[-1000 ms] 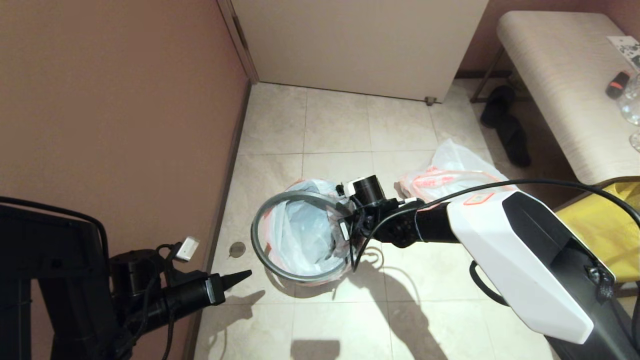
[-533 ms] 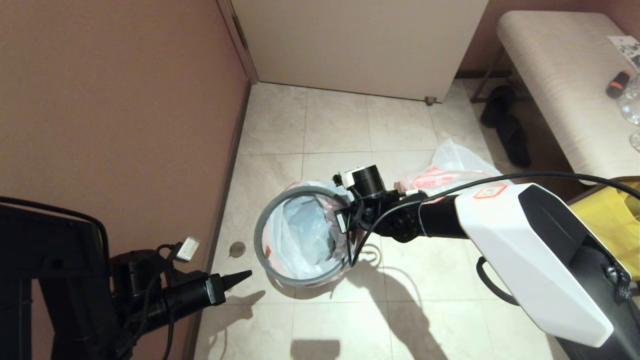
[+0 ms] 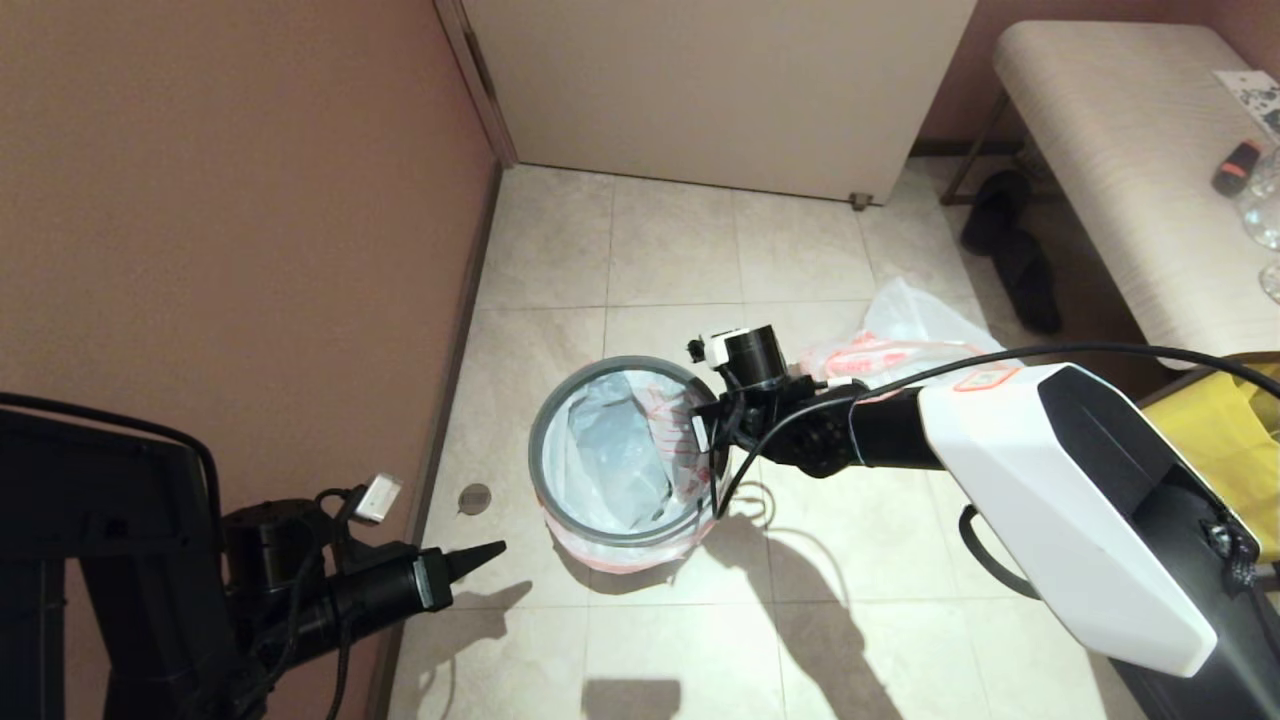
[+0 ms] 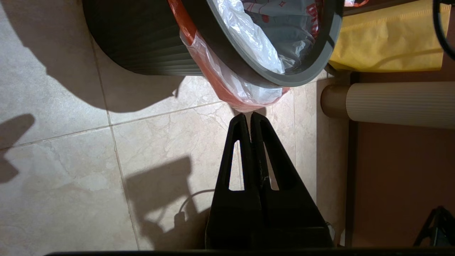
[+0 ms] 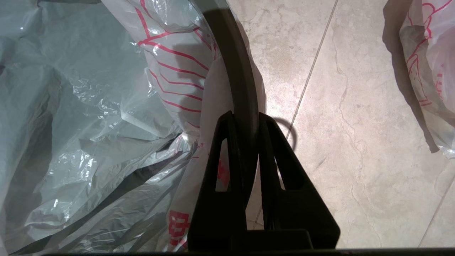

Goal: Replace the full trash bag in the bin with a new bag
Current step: Place the trash can ring on the trash can

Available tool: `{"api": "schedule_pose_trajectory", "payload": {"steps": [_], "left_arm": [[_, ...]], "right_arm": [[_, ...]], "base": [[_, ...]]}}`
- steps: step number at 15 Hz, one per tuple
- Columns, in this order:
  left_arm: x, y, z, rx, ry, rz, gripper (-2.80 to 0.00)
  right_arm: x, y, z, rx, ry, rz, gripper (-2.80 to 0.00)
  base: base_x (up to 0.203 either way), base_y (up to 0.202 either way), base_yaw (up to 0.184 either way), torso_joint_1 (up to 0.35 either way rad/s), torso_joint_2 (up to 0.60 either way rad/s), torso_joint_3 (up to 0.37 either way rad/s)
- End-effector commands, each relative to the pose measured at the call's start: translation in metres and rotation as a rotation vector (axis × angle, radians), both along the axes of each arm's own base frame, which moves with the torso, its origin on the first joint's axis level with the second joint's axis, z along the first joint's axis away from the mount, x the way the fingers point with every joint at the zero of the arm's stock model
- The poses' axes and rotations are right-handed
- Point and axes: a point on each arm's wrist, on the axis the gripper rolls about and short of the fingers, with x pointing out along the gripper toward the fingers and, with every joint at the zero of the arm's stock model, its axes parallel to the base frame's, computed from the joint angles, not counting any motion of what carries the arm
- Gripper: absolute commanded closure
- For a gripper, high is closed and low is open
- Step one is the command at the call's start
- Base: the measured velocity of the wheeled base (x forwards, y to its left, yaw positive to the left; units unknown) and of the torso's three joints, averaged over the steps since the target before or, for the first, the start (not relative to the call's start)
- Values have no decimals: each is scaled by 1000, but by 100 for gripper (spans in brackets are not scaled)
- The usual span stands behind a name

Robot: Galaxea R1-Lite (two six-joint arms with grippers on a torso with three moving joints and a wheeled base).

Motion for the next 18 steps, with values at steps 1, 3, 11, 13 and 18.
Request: {"api": "schedule_pose_trajectory", "payload": {"steps": [1, 3, 11, 13, 18], "left_arm": [[2, 0, 4, -3, -45, -4, 0], [2, -2, 4, -2, -46, -10, 0], [2, -2, 3, -2, -41, -11, 0], [2, -2, 3, -2, -43, -11, 0], [1, -2, 4, -2, -44, -11, 0]], "right_arm": [[5, -3, -10, -9, 13, -10, 0], [6, -3, -12, -8, 15, -8, 0], [5, 5, -28, -12, 26, 15, 0], [5, 6, -27, -15, 25, 15, -280], [0, 8, -14, -9, 3, 24, -280]], "base": [[0, 0, 0, 0, 0, 0], [0, 0, 0, 0, 0, 0], [0, 0, 0, 0, 0, 0], [0, 0, 0, 0, 0, 0], [0, 0, 0, 0, 0, 0]]}}
